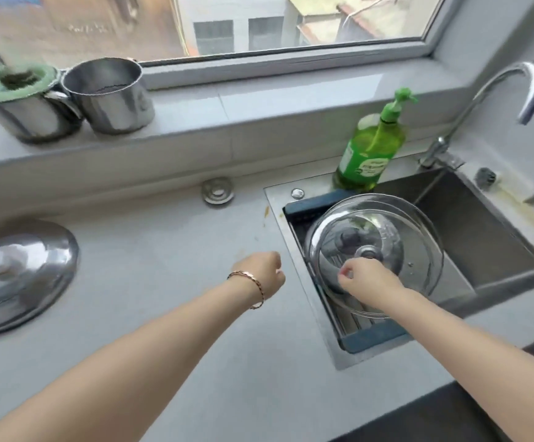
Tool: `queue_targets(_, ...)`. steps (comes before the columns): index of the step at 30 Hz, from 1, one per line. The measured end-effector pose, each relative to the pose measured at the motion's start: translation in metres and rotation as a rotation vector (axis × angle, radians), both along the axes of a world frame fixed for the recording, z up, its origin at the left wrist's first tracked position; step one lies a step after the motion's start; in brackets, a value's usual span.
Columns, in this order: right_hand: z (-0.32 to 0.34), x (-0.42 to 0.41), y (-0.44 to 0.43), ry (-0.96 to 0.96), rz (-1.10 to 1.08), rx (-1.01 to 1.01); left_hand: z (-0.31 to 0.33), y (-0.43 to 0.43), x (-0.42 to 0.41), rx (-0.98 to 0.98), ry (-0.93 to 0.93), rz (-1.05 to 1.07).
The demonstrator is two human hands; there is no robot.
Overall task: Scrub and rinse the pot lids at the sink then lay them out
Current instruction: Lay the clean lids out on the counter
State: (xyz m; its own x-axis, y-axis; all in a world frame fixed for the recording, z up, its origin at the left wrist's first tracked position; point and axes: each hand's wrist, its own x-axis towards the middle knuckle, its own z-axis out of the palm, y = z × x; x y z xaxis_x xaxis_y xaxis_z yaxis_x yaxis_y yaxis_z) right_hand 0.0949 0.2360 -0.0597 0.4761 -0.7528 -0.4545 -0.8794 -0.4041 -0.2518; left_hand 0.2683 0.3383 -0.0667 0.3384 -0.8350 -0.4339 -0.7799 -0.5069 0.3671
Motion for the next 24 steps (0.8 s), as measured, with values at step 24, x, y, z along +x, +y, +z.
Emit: queue_targets(24,-0.021,-0.07,-0.126,-0.115,0.588,-0.285,-0.003,-0.091,-0.079,-0.478,0.217,0.65)
